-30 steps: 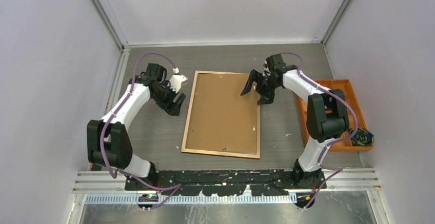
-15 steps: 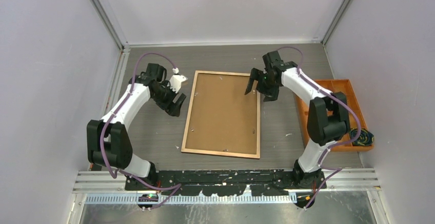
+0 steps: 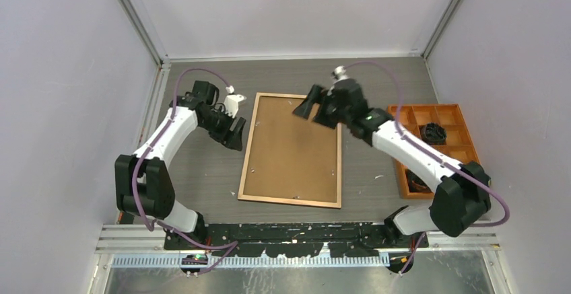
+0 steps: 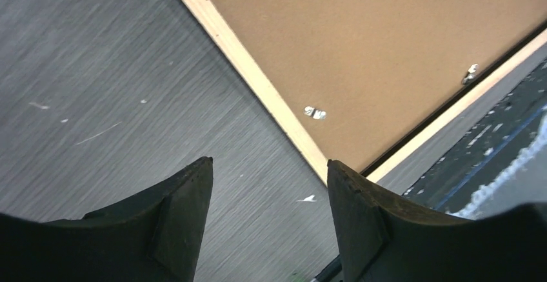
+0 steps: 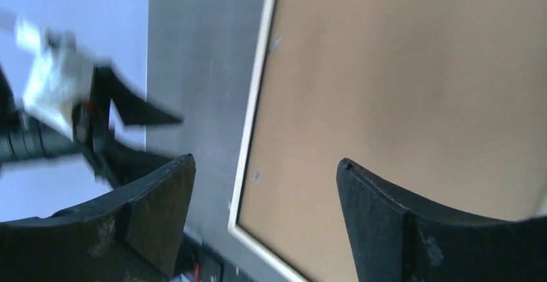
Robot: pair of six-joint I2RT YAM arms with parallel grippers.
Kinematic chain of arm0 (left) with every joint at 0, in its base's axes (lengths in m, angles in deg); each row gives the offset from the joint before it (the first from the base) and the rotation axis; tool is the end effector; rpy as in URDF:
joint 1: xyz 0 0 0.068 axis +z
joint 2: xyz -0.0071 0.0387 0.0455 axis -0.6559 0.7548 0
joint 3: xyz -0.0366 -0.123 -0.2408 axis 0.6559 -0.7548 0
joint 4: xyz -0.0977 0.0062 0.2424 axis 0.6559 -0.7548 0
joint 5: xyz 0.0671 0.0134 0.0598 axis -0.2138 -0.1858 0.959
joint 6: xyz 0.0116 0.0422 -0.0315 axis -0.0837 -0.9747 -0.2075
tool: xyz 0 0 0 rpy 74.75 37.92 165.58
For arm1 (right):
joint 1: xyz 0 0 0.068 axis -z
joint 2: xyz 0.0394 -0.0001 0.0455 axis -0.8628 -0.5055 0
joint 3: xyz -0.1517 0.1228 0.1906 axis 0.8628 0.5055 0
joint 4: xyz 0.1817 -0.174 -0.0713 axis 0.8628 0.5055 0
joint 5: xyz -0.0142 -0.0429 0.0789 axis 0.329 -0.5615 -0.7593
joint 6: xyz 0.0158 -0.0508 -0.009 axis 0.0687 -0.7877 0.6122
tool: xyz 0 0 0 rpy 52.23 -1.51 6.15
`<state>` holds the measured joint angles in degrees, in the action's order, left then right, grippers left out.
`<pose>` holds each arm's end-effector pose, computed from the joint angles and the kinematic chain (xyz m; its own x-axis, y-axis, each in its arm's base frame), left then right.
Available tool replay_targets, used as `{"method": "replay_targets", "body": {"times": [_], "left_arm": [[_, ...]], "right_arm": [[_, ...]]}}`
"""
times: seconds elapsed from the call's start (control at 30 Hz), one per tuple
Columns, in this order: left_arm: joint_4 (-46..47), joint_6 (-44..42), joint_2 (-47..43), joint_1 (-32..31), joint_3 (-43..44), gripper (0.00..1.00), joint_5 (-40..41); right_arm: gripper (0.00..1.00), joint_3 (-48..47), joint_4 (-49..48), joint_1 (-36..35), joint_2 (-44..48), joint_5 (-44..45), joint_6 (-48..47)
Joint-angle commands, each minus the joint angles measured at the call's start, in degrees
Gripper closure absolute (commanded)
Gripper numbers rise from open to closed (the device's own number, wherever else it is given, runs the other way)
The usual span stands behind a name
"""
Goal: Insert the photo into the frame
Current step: Place the photo frame item in the photo frame, then install the photo frame at the center of the board.
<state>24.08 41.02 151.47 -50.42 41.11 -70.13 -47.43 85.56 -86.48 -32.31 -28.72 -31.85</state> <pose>0.2815 -0.0633 0.2587 -0.7518 0.4542 -0.4779 0.6188 0.7363 -0.2737 0.2780 0.1469 0.3121 -0.7123 0.4067 -0.5720 -0.1005 0.7475 0.6566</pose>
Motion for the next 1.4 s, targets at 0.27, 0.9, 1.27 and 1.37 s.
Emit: {"method": "replay_targets", "body": {"times": [0.27,0.9,1.27,1.37], "left_arm": [[1.7,10.8,12.3,-0.1,-1.6,0.66,-7.5],[1.9,9.4,18.2,-0.1,-2.0,0.86,-11.2],[2.6,8.6,19.1,-0.1,-2.8,0.94,-10.8],[2.3,8.3,19.1,-0.1,-2.8,0.97,-11.0]], "right_arm": [[0.34,2.9,-17.2,-25.5,-14.9,4.6,3.5],[0.52,-3.7,-24.0,-29.7,-32.0,0.6,2.6],[0.53,-3.4,-25.1,-29.7,-33.4,0.6,1.5],[0.53,-3.5,-25.5,-29.7,-34.1,0.2,1.8]]}}
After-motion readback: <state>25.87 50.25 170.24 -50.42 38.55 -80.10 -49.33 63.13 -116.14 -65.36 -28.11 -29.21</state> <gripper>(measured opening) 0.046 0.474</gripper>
